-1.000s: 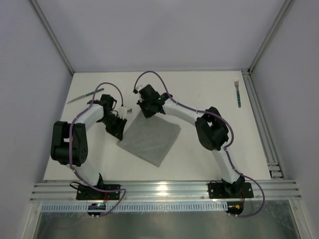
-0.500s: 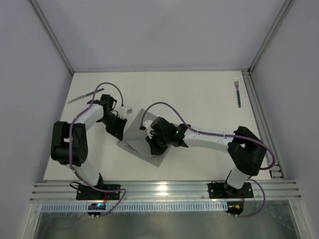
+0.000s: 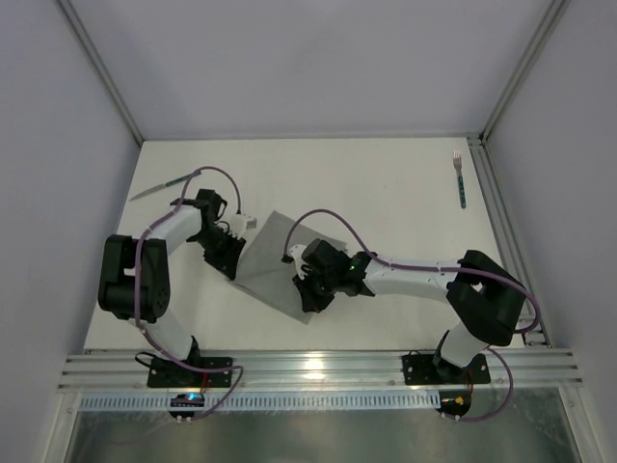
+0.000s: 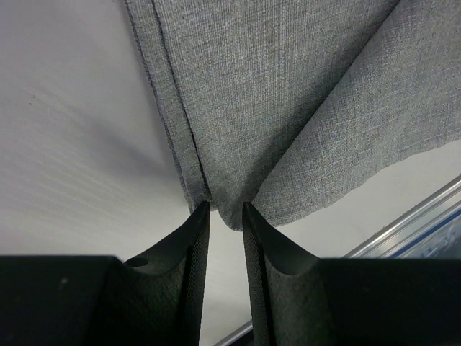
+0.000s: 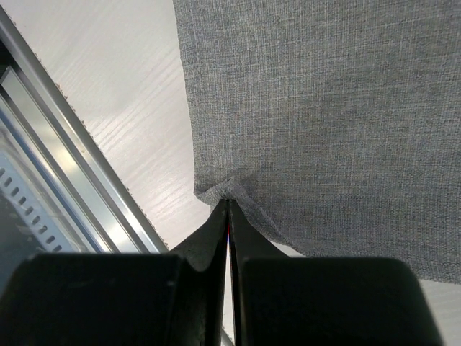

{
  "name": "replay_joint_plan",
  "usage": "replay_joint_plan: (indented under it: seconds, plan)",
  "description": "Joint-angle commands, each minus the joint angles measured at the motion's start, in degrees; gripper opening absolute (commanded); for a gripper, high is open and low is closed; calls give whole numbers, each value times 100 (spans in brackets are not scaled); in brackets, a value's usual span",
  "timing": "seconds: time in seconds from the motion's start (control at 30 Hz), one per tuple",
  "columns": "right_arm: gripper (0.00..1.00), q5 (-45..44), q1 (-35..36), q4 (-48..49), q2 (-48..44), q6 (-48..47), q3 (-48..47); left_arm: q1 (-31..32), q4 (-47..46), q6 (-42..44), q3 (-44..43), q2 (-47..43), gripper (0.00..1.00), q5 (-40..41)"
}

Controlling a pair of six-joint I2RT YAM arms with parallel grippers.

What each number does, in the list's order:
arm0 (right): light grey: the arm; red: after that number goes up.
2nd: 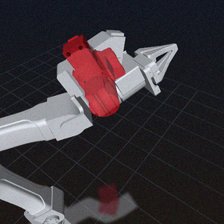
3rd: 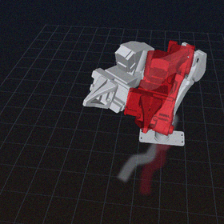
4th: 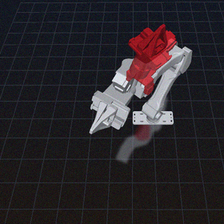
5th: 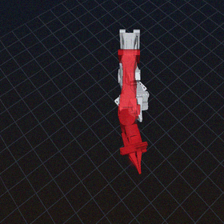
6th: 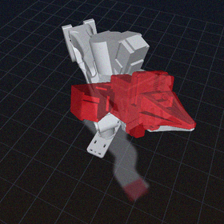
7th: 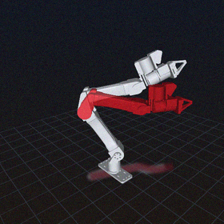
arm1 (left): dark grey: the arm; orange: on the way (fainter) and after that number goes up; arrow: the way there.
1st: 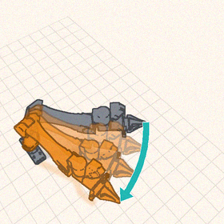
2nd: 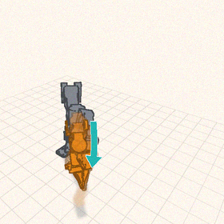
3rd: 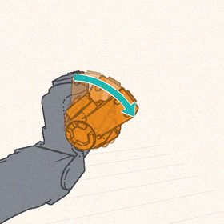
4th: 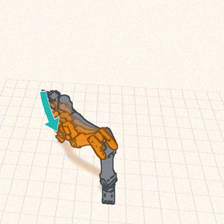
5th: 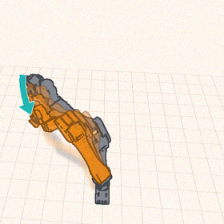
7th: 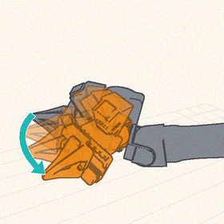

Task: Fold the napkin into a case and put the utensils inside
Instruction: Fold the top corner of the square-folded napkin at the center of the board, then smooth out the upper triangle-folded napkin at the center of the board.

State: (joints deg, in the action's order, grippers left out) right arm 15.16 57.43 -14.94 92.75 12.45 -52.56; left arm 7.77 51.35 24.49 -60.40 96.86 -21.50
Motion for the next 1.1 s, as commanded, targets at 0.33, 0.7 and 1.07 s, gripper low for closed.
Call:
replay_joint_plan:
  seconds: [0.33, 0.7, 1.07]
  plan:
    - [4, -118, 58, 342, -108, -155, 193, 207, 376, 302, 19, -853, 27, -303]
    - [38, -373, -117, 88, -599, -24, -97, 893, -327, 21, 441, -440, 27, 672]
    - [28, -21, -2085, 545, -645, 846, 386, 1104, -591, 12, 740, -492, 26, 893]
